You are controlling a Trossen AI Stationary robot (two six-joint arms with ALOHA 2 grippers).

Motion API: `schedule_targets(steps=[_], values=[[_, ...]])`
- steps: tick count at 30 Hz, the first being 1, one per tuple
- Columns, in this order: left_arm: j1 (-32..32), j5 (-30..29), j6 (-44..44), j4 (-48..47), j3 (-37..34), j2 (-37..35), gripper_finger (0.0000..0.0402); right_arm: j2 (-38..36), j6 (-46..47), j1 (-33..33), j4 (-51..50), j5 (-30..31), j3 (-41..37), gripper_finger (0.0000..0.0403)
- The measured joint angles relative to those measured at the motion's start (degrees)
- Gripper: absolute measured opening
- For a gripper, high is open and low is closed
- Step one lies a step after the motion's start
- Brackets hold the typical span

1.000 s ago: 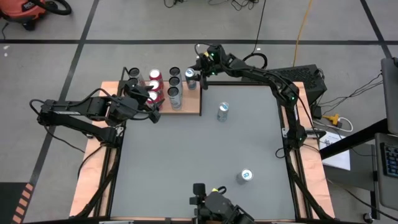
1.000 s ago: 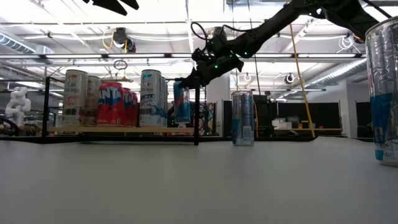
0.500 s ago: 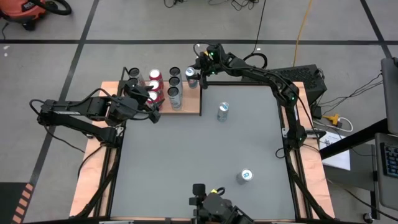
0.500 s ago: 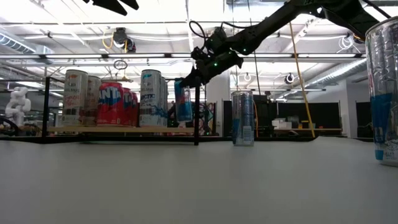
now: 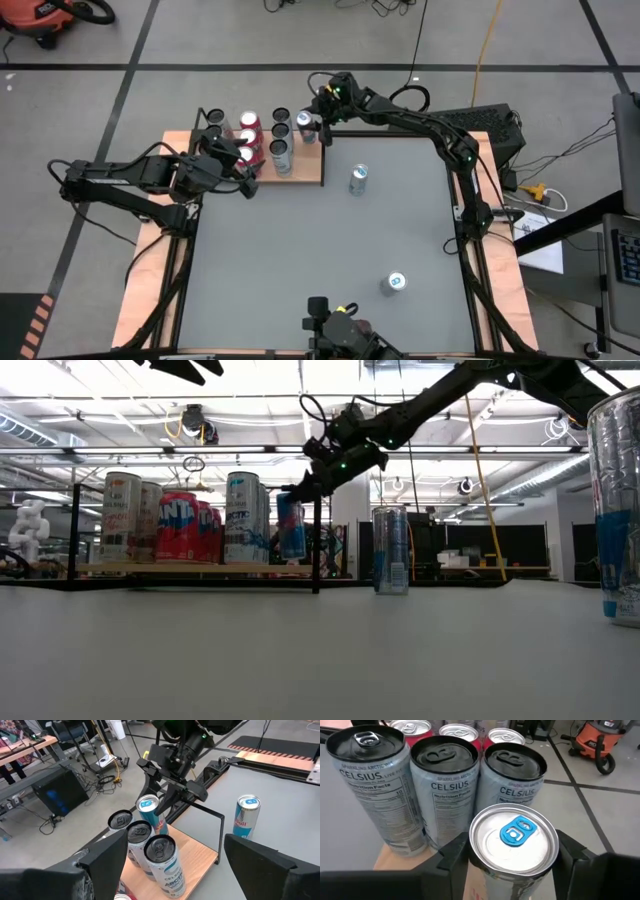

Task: Place canned beverage on shelf
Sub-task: Put the bottom left blue soda can on the shelf

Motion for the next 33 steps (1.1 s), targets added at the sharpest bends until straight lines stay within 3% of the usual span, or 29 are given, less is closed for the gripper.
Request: schedule_targets(steps=[9, 33], values=[[-0.02, 0.58, -0.02, -0.08, 0.0, -0.02, 0.0328, 0.0, -0.84, 0.0, -0.62, -0.32, 0.0, 0.0182], [-0.02, 0.98, -0.27, -0.29, 0.0, -0.01, 0.0328, 0.0, -1.32, -0.02, -1.41, -0.38, 0.0, 0.0183]])
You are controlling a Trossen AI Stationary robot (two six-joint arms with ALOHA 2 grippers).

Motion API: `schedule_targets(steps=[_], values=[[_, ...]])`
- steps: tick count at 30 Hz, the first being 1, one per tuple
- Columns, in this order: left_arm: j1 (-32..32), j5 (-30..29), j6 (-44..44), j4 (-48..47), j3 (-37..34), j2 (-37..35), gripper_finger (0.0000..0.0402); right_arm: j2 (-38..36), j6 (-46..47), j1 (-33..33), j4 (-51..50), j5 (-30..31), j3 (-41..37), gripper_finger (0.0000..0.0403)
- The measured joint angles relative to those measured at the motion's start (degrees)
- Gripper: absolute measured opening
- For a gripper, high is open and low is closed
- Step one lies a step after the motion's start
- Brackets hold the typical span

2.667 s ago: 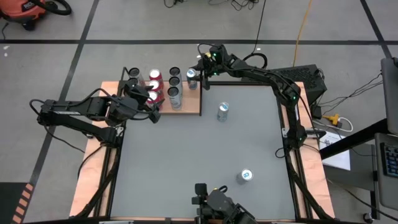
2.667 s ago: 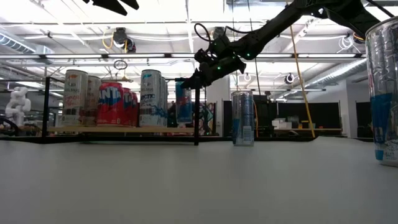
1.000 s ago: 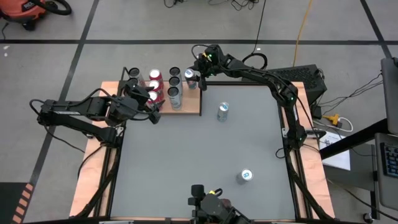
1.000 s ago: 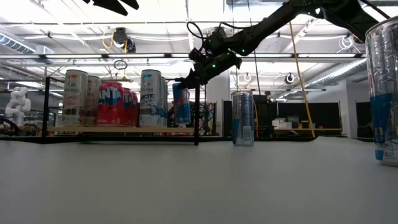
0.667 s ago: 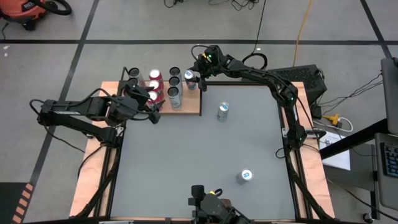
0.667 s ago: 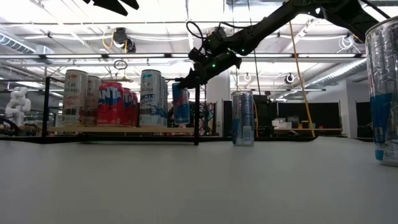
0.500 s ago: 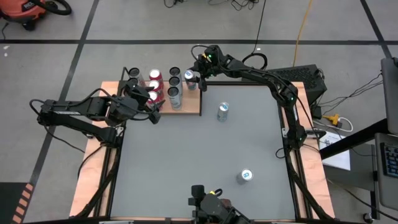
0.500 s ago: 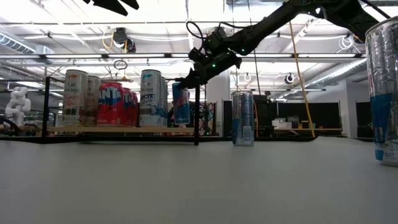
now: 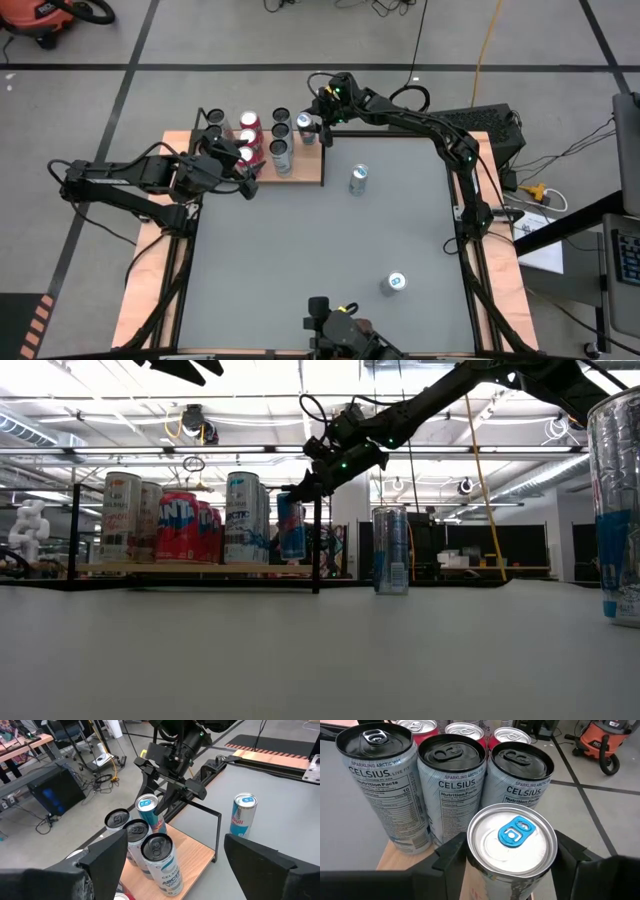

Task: Place canned beverage on shelf
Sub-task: Put the bottom left blue soda can on the shelf

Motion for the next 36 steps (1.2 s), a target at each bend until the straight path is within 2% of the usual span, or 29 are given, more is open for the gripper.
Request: schedule_targets(steps=[10, 18, 36], values=[[0.01, 0.03, -0.02, 0.01, 0.0, 0.01, 0.0328, 0.0, -0.21, 0.0, -0.19, 0.03, 0.0, 0.0185], [0.02, 0.03, -0.02, 0.01, 0.0, 0.01, 0.0328, 0.0, -0.18, -0.07, -0.29, 1.26, 0.02, 0.0212], [0.01, 0.05, -0.06, 0.0, 0.0, 0.0, 0.0328, -1.09, 0.03, -0.07, -0.86, 1.8, 0.01, 0.021]])
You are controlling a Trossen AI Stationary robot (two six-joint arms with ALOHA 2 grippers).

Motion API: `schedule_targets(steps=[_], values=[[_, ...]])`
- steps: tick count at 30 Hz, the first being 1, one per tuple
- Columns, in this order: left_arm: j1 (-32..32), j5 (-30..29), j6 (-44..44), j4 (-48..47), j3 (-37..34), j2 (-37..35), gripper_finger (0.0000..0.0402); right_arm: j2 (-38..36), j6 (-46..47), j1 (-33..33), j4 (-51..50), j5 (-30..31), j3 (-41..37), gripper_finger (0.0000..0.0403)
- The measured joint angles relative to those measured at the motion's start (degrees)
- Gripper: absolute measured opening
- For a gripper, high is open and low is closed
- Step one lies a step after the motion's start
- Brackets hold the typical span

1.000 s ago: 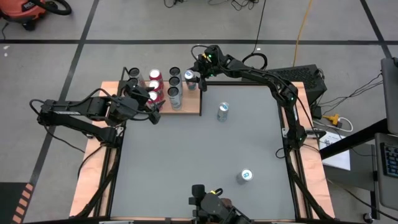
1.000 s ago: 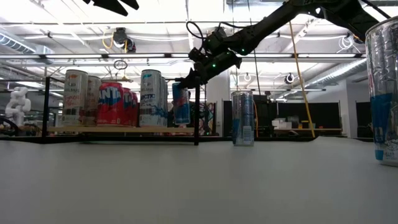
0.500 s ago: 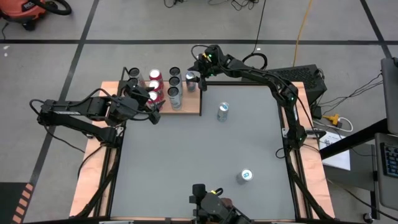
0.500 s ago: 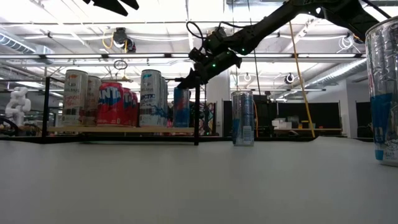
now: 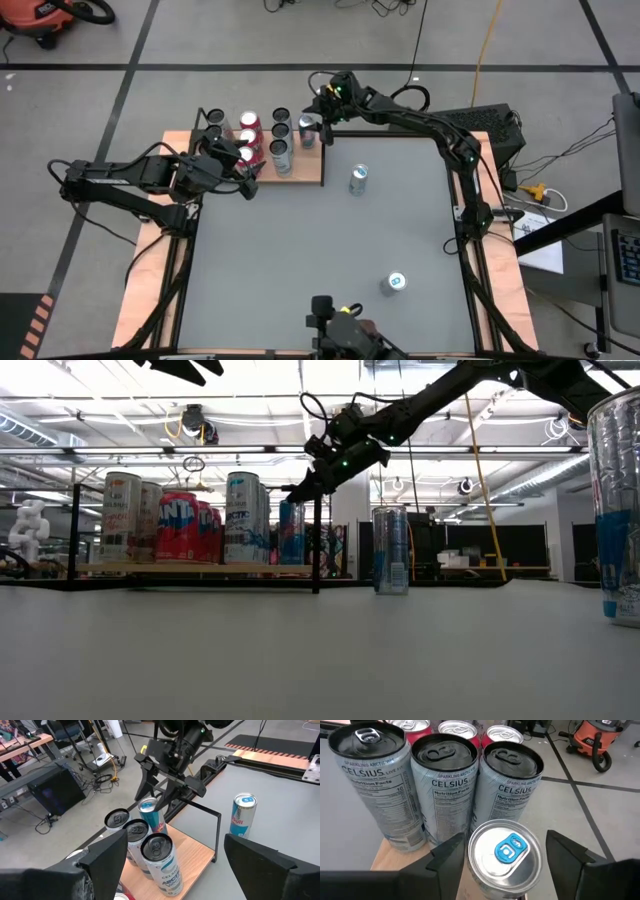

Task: Place canned beverage on shelf
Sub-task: Put the bottom left blue soda can on the shelf

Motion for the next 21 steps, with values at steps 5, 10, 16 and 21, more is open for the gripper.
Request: schedule_targets(steps=[5, 10, 16, 21], values=[[0.0, 0.0, -0.03, 0.0, 0.0, 0.0, 0.0328, -0.81, 0.01, 0.0, 0.1, 2.76, -0.01, 0.021], [0.01, 0.0, -0.06, 0.01, 0.0, -0.01, 0.0328, -0.79, -0.23, 0.0, -1.12, 2.87, -0.01, 0.021], [0.01, 0.05, -0.06, 0.01, 0.0, -0.01, 0.0328, -0.79, -0.75, 0.11, -0.92, 4.28, -0.01, 0.021], [-0.01, 0.61, -0.09, 0.01, 0.0, -0.01, 0.0328, -0.79, -0.91, 0.11, -0.73, 4.3, -0.01, 0.021]])
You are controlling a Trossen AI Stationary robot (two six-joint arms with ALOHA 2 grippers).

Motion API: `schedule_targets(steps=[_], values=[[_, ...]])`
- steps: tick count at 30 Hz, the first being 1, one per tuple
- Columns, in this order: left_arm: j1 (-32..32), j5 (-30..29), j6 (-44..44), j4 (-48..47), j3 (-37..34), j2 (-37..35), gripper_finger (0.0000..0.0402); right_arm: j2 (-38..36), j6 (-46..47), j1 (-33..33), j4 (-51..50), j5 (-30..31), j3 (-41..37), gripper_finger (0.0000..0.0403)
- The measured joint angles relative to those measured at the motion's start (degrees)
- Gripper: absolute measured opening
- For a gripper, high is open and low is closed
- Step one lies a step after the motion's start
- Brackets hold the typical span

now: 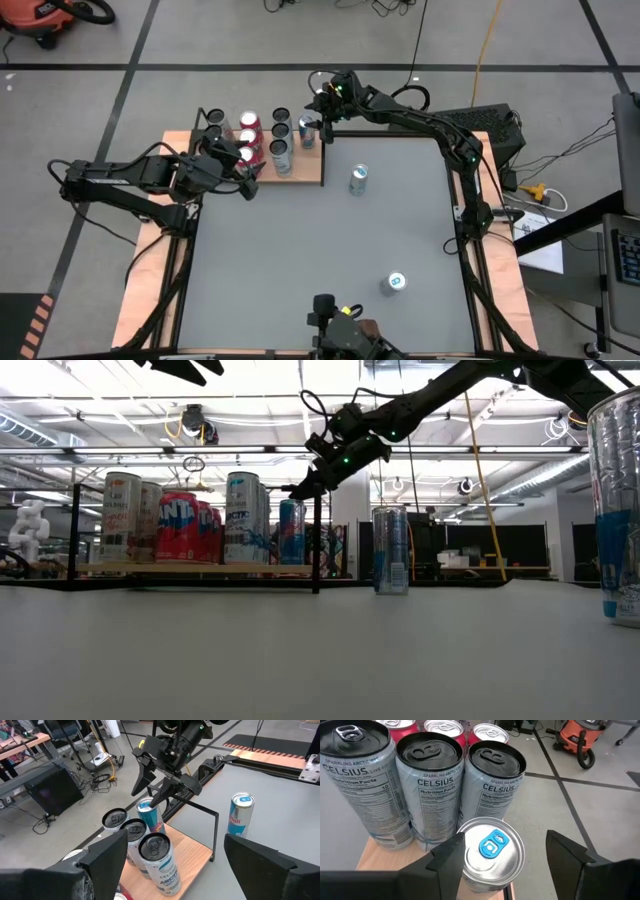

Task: Place canned beverage on shelf
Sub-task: Put the bottom left blue soda can on the shelf, then put the bottom blue soda can on the shelf aligned with the other blue soda can

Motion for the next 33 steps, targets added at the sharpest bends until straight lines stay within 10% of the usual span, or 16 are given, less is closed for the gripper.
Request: schedule_targets(steps=[15, 33], values=[[0.02, 0.01, 0.04, -0.01, 0.0, 0.01, 0.0328, -4.1, 0.26, 0.71, -3.49, -0.16, 0.0, 0.021], [-1.73, 2.38, 0.04, 1.14, 0.0, 1.09, 0.0328, -27.26, -0.28, 8.66, -46.4, -7.48, -2.73, 0.021]])
